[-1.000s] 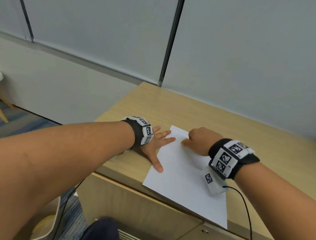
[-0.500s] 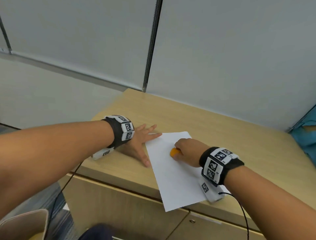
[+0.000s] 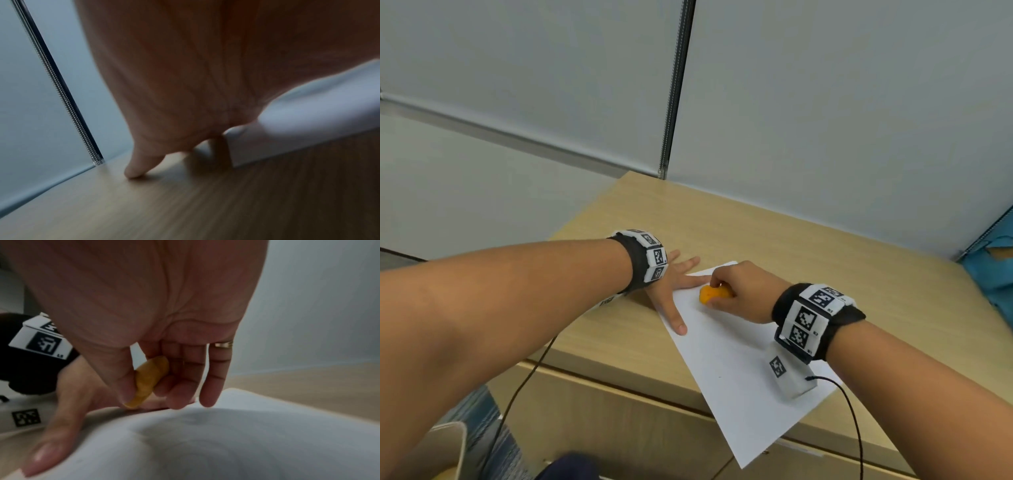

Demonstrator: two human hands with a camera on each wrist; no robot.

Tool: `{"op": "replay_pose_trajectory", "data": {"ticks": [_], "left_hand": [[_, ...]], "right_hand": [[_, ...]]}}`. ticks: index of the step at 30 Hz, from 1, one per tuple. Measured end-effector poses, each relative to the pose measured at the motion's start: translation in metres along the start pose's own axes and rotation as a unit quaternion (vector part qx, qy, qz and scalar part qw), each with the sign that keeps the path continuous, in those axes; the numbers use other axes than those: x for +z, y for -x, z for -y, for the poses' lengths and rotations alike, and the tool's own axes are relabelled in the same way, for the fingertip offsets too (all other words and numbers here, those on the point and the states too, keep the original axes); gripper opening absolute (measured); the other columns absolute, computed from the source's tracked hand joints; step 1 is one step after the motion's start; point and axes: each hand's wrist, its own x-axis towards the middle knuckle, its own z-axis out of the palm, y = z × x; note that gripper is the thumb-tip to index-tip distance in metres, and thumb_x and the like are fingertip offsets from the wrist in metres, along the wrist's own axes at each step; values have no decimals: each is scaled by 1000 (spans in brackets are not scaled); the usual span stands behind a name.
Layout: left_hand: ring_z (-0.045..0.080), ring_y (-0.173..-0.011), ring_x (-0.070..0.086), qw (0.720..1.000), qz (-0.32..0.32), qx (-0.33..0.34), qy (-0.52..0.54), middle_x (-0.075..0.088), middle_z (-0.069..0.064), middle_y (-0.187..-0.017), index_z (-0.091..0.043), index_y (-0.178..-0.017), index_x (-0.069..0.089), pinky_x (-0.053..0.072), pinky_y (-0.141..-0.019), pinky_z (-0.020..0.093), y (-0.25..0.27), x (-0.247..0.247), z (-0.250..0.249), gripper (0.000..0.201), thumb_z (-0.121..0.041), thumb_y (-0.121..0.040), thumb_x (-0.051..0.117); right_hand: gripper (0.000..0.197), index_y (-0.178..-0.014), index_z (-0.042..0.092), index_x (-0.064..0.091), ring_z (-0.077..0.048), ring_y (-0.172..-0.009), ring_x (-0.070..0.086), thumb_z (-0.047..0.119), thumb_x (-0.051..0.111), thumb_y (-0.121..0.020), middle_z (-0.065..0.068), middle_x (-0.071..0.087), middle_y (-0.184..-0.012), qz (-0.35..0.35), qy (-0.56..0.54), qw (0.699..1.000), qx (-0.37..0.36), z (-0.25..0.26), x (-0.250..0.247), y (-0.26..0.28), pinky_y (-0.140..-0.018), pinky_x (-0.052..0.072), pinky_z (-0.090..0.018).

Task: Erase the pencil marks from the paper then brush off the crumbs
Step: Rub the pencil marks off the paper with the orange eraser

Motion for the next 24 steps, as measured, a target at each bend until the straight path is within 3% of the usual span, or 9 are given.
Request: {"op": "replay_pose_trajectory", "data": {"ticks": [2, 4, 8, 11, 13, 15, 20, 22, 24], "left_hand": [[42, -146, -31, 1000, 1, -6, 3, -41, -5, -158, -63, -141, -27, -4, -115, 71, -4, 3, 0, 142, -104, -29, 49], [42, -146, -32, 1000, -4, -6, 6, -42, -5, -158, -61, -141, -27, -5, -115, 71, -5, 3, 0, 140, -102, -34, 52], [40, -145, -35, 999, -17, -3, 29, -43, -7, -157, -64, -136, -32, -5, -115, 71, -7, 9, 2, 140, -101, -32, 53], [40, -144, -36, 999, -16, -2, 31, -43, -7, -156, -64, -137, -32, -4, -115, 70, -8, 10, 1, 143, -102, -25, 49], [39, -144, -36, 1000, -18, 0, 25, -43, -7, -156, -62, -140, -28, -3, -116, 71, -8, 9, 2, 143, -103, -25, 47], [39, -145, -36, 999, -19, 0, 26, -43, -7, -156, -62, -141, -27, -2, -115, 71, -7, 9, 2, 144, -104, -23, 45], [39, -144, -37, 999, -34, 6, 22, -41, -3, -158, -68, -120, -43, -6, -115, 68, -15, 14, 2, 140, -111, -14, 38], [40, -143, -37, 999, -30, 2, 12, -42, -3, -157, -62, -133, -37, -5, -116, 69, -16, 13, 3, 146, -110, -21, 41], [40, -143, -38, 1000, -21, -5, 8, -44, -5, -156, -56, -148, -20, -3, -117, 68, -12, 11, 2, 143, -105, -33, 50]], "right_hand": [[34, -115, 16, 65, -20, -89, 58, 45, 62, -98, -6, 65, -106, 17, -22, 1000, 8, 5, 4, -10, -84, 52, -35], [33, -109, 13, 66, -23, -89, 62, 43, 62, -96, -7, 69, -103, 25, -3, 1000, 18, 7, 8, -19, -84, 54, -37], [29, -95, 8, 68, -14, -57, 60, 36, 66, -93, -8, 71, -77, 15, -35, 998, 53, 3, 5, -32, -74, 58, -37], [26, -92, 9, 70, -17, -63, 60, 34, 68, -92, -5, 68, -77, -12, -35, 999, 36, 2, 7, -33, -74, 56, -37], [24, -86, 13, 70, -21, -73, 64, 36, 71, -89, -4, 70, -79, 13, -28, 999, -16, 7, 13, -27, -74, 55, -36], [20, -83, 22, 68, -16, -74, 62, 41, 73, -87, 6, 66, -75, 54, -18, 997, -45, 12, 14, -22, -73, 54, -32], [27, -72, 17, 62, -22, -68, 59, 38, 69, -87, -1, 61, -72, -5, -12, 998, 59, -7, -2, -47, -61, 49, -34], [28, -66, 17, 57, -19, -62, 56, 33, 68, -86, 0, 57, -67, 3, -4, 999, 43, 4, 3, -46, -56, 42, -30], [23, -73, 11, 66, -13, -58, 54, 30, 69, -87, -3, 63, -68, 57, 2, 998, -11, 24, 8, -35, -54, 45, -30]]}}
